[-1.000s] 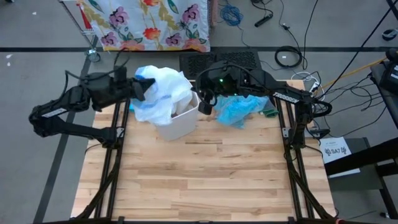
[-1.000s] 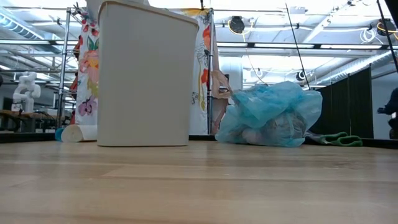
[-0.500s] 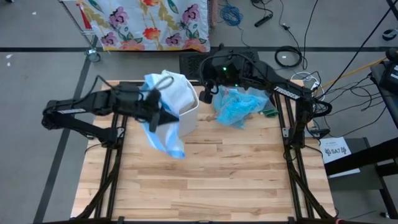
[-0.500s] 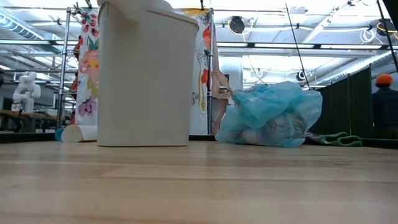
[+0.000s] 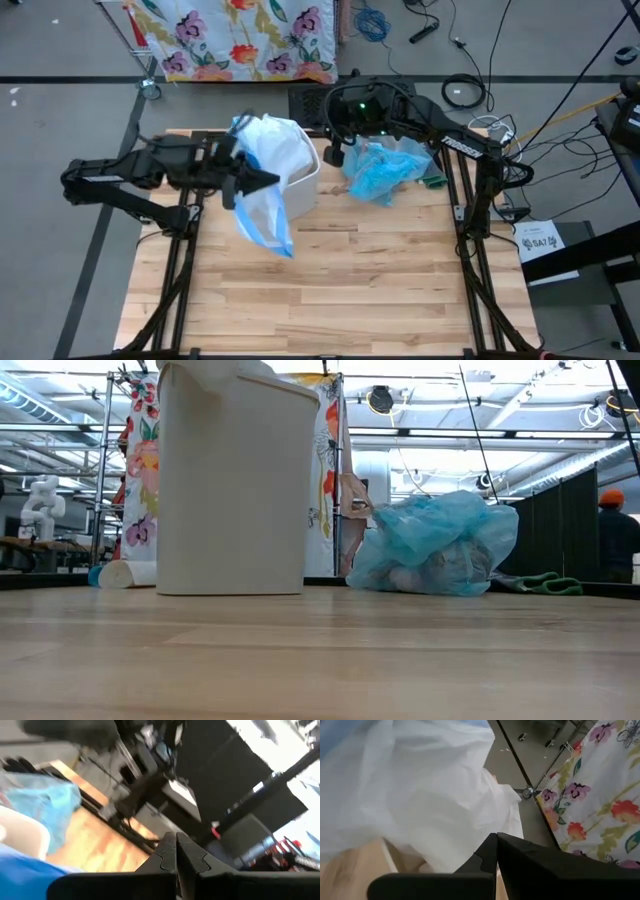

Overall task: Place trash/remove bag and relplace
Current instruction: Put the white trash bag into the white trash bin

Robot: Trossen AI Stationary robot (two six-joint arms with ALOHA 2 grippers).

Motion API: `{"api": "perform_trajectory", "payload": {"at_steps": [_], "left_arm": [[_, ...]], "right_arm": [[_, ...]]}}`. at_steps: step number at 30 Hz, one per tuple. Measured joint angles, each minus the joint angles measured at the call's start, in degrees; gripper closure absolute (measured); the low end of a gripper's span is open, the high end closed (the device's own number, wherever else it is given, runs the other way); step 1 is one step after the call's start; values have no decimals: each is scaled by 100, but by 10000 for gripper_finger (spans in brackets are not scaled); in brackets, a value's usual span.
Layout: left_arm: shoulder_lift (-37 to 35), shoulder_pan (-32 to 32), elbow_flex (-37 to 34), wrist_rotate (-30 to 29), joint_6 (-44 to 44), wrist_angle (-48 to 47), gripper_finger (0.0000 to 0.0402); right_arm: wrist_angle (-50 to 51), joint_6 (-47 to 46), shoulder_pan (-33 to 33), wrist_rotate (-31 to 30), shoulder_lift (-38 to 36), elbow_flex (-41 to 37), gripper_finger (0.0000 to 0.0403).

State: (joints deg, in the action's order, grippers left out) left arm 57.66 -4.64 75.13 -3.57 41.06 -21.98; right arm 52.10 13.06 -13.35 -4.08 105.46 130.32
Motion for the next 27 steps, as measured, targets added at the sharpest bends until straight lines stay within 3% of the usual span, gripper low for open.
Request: {"api": "perform_trajectory", "payload": {"at_steps": [7, 13, 23, 27], "left_arm": [[-464, -2, 2, -669, 9, -502, 401], [-585, 0, 2, -1580, -86, -1186, 401], [-615, 0, 347, -2407, -1820, -1209, 401], [-747, 0, 554, -3007, -2422, -1956, 401]], "right_arm": [[-51, -103, 239, 336, -88, 0, 403], [-129, -137, 406, 336, -88, 0, 403], [-41, -830, 407, 245, -88, 0, 403], [-41, -1177, 407, 230, -88, 0, 403]]}}
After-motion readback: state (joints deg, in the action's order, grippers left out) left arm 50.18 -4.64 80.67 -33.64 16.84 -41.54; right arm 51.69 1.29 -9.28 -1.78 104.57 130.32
